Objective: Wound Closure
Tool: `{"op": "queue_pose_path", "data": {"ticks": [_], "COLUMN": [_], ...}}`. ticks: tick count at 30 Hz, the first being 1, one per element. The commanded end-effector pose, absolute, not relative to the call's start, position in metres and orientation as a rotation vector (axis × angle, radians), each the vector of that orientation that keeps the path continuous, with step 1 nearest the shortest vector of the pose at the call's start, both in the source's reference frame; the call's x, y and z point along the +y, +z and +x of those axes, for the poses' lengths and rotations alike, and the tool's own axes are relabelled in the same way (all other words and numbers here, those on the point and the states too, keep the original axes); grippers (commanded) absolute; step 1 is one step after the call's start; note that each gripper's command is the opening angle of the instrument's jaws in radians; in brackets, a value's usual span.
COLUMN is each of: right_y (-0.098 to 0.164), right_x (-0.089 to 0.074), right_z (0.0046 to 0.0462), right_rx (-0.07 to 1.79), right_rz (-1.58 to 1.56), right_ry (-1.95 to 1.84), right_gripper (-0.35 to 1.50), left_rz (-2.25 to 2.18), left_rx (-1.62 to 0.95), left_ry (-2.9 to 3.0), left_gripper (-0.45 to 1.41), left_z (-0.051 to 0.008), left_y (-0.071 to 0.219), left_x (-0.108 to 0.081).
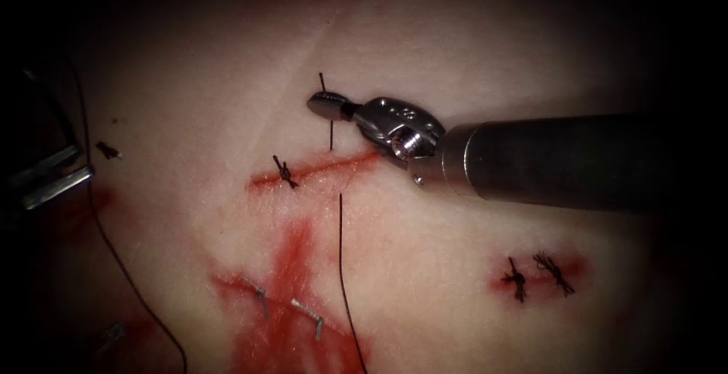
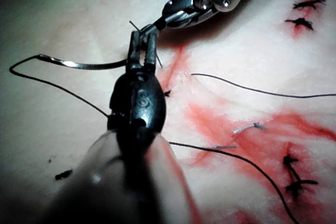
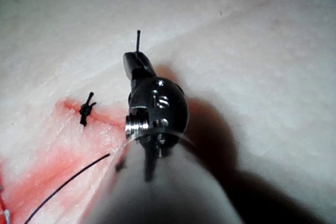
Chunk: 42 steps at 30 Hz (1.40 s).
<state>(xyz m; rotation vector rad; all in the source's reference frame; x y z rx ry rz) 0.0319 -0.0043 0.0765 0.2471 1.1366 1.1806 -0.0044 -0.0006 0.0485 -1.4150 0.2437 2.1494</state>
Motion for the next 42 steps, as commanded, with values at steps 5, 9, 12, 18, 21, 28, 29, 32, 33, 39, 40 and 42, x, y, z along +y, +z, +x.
{"op": "queue_pose_path", "data": {"ticks": [5, 9, 12, 18, 21, 28, 29, 32, 33, 39, 40, 42], "right_y": [0.075, 0.074, 0.073, 0.073, 0.073, 0.072, 0.071, 0.070, 0.069, 0.068, 0.068, 0.068], "right_x": [-0.004, -0.004, -0.004, -0.004, -0.003, -0.002, -0.002, -0.001, -0.001, 0.000, 0.000, 0.000], "right_z": [0.0327, 0.0328, 0.0328, 0.0327, 0.0326, 0.0319, 0.0318, 0.0312, 0.0307, 0.0282, 0.0280, 0.0273], "right_rx": [1.176, 1.203, 1.206, 1.237, 1.280, 1.382, 1.383, 1.404, 1.425, 1.416, 1.399, 1.334], "right_rz": [0.230, 0.211, 0.210, 0.194, 0.186, 0.195, 0.196, 0.173, 0.152, 0.149, 0.135, 0.101], "right_ry": [1.163, 1.151, 1.148, 1.118, 1.125, 1.141, 1.137, 1.112, 1.099, 1.038, 1.002, 0.881], "right_gripper": [-0.35, -0.35, -0.35, -0.35, 0.54, 1.48, 1.48, 1.48, 1.48, 1.31, 1.25, 0.76], "left_rz": [-1.418, -1.418, -1.414, -1.392, -1.343, -1.042, -1.001, -0.861, -0.841, -0.870, -0.880, -0.924], "left_rx": [0.244, 0.247, 0.237, 0.242, 0.265, 0.377, 0.394, 0.424, 0.401, 0.240, 0.204, 0.096], "left_ry": [2.152, 2.169, 2.170, 2.187, 2.211, 2.371, 2.397, 2.502, 2.502, 2.365, 2.341, 2.277], "left_gripper": [-0.45, -0.45, -0.45, -0.45, -0.45, -0.45, -0.45, -0.38, 0.00, 1.33, 1.36, 1.40], "left_z": [-0.0050, -0.0049, -0.0048, -0.0043, -0.0038, -0.0026, -0.0025, -0.0012, -0.0005, 0.0008, 0.0007, 0.0005], "left_y": [0.050, 0.051, 0.052, 0.054, 0.056, 0.065, 0.066, 0.070, 0.071, 0.073, 0.073, 0.072], "left_x": [0.000, 0.000, 0.000, 0.000, 0.001, 0.001, 0.001, 0.001, 0.001, 0.001, 0.001, 0.001]}}
